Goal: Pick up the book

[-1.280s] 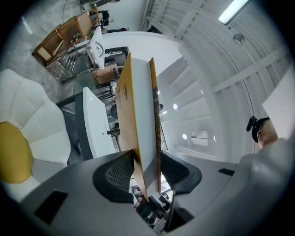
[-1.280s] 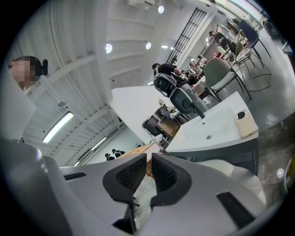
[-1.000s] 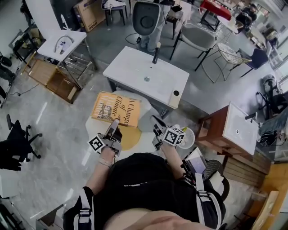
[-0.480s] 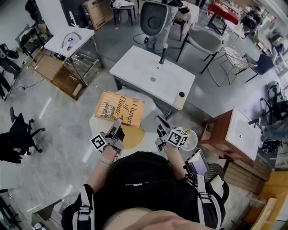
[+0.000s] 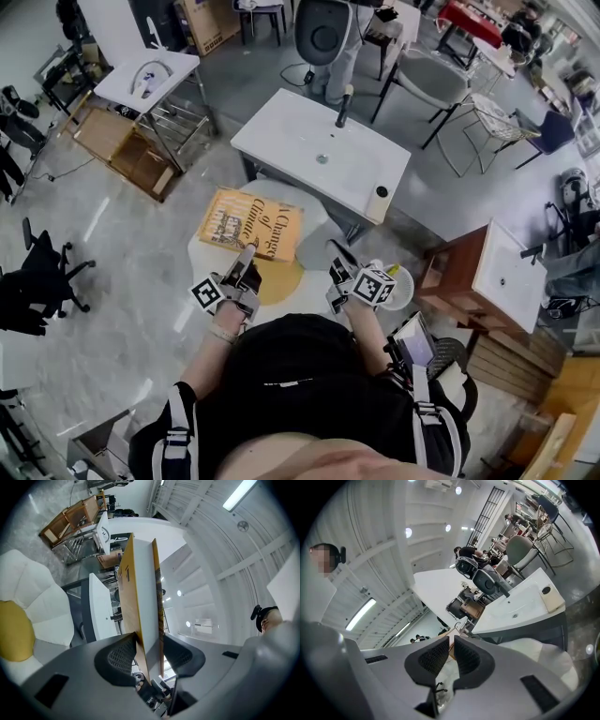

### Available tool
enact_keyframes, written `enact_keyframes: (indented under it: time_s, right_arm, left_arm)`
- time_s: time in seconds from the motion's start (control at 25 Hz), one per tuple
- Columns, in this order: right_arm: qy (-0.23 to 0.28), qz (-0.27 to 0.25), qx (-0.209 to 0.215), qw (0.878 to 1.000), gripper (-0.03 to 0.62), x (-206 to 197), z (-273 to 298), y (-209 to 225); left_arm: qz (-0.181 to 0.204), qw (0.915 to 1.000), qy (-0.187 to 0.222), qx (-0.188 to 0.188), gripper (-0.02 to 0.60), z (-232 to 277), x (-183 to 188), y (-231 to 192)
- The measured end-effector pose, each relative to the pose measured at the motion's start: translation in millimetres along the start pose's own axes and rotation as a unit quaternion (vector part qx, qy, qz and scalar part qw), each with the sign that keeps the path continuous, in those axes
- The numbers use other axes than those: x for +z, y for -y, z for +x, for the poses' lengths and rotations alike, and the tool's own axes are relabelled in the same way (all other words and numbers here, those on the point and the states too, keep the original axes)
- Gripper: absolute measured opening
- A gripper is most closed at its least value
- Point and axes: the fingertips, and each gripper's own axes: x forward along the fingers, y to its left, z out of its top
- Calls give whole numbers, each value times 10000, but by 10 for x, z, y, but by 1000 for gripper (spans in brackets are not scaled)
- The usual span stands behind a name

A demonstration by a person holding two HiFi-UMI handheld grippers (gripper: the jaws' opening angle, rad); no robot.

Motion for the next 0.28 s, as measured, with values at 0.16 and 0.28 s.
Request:
enact_keyframes:
  time_s: [0.16,0.28]
  right_arm:
    - [60,147,22,9999,48,10,-13,-11]
    - [55,155,5,9999,49,28,-4,-17]
  left_arm:
    - [-56,10000,20,40,183,-9,18,-13]
    - [-81,9999,45,64,183,-9,44,-21]
